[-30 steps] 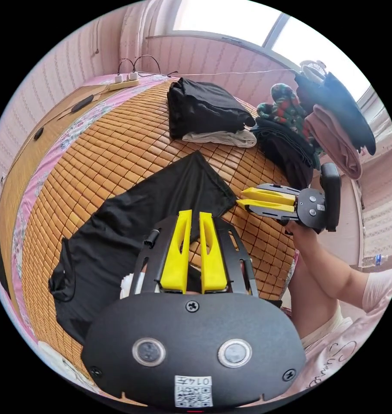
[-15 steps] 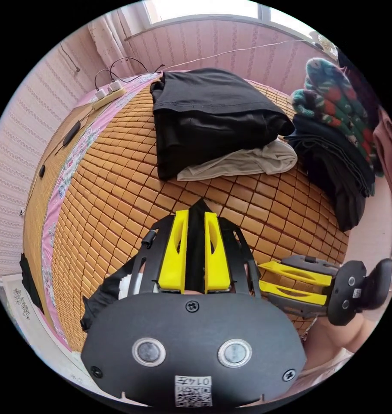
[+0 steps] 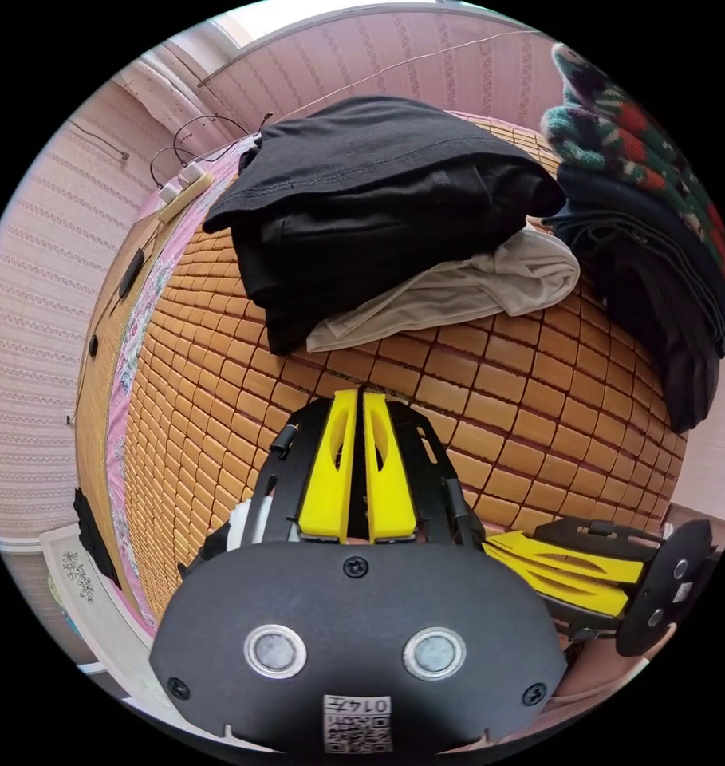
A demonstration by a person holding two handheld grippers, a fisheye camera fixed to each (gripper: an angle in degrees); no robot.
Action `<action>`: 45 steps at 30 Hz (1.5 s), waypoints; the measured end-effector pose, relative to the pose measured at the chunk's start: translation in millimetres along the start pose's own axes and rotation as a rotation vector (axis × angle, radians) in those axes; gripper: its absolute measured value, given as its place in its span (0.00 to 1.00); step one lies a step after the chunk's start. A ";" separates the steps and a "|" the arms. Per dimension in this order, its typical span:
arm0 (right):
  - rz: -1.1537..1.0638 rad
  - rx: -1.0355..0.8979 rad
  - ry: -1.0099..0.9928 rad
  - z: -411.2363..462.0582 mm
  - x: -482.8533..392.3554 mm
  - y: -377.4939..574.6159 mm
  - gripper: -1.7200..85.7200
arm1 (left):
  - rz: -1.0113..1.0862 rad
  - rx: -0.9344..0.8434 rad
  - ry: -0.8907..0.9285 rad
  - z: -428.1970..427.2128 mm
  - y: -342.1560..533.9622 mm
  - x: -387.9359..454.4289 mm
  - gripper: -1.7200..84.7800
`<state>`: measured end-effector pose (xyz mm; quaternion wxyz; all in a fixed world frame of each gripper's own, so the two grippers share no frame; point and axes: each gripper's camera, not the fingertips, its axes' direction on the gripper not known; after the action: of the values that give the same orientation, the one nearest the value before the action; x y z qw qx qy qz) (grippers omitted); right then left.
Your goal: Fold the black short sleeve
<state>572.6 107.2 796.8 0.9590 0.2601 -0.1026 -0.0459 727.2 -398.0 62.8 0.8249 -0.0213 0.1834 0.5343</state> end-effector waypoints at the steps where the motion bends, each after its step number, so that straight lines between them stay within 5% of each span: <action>1: 0.000 0.002 -0.003 1.0 2.0 -1.6 0.02 | -0.003 -0.003 0.007 -0.6 2.1 -2.2 0.01; 15: -0.018 0.075 -0.036 3.7 17.3 -28.2 0.02 | -0.232 0.121 0.139 -42.6 116.5 -101.8 0.01; 25: -0.262 0.215 -0.215 -60.0 -62.4 -95.6 0.02 | -0.418 0.308 0.144 -142.8 334.4 -212.2 0.01; 34: -0.503 -0.227 -0.351 5.5 -144.3 -91.8 0.04 | -0.674 0.195 0.336 -66.7 590.6 -219.4 0.01; 45: -0.545 -0.272 -0.306 -6.0 -165.2 -141.8 0.10 | -0.812 0.238 0.366 -45.5 745.6 -249.1 0.01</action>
<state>407.9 11.6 691.0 0.9109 0.1380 -0.1649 -0.3521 -38.7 -306.9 221.4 0.9181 -0.0906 0.3631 0.1303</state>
